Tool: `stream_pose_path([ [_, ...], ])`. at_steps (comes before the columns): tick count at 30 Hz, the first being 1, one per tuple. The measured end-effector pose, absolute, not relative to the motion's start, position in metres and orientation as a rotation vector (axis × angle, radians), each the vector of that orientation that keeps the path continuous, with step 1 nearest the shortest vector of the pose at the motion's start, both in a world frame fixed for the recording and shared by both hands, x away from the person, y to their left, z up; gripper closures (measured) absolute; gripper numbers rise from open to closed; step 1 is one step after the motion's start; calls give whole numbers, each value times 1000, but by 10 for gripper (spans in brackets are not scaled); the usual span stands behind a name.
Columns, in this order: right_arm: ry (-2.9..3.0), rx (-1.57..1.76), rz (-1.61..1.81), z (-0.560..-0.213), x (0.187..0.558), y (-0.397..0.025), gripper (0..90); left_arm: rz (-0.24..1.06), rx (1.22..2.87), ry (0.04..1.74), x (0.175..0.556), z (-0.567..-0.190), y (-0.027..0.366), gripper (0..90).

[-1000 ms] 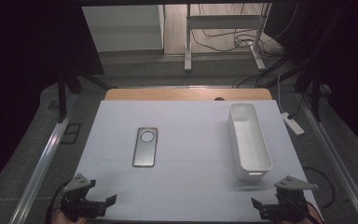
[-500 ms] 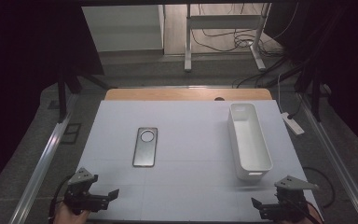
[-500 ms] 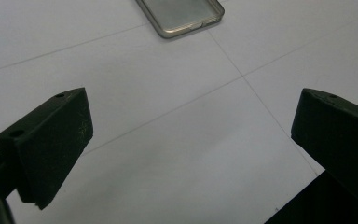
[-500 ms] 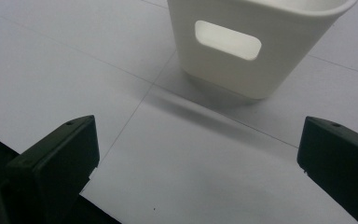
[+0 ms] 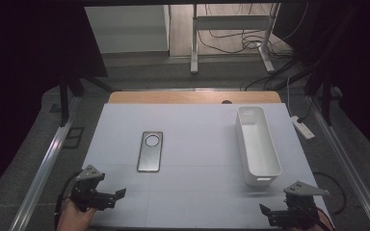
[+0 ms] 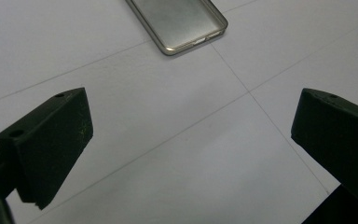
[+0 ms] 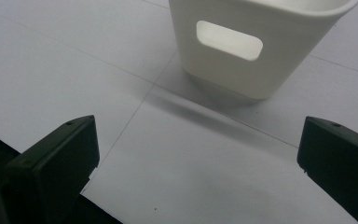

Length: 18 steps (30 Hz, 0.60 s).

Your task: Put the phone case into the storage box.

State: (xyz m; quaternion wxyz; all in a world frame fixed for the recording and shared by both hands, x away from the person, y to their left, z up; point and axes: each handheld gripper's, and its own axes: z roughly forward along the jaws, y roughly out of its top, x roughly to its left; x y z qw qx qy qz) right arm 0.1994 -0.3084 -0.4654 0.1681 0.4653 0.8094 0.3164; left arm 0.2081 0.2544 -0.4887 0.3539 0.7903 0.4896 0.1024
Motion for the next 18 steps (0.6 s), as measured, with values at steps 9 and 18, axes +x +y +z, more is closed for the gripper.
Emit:
stream_pose_path([
  [9, 2307, 1325, 896, -465, 200, -308, 0, 266, 2079, 1244, 223, -487, 251, 0],
  [18, 2308, 1323, 896, -465, 200, -308, 0, 262, 2114, 1225, 239, -485, 246, 0],
])
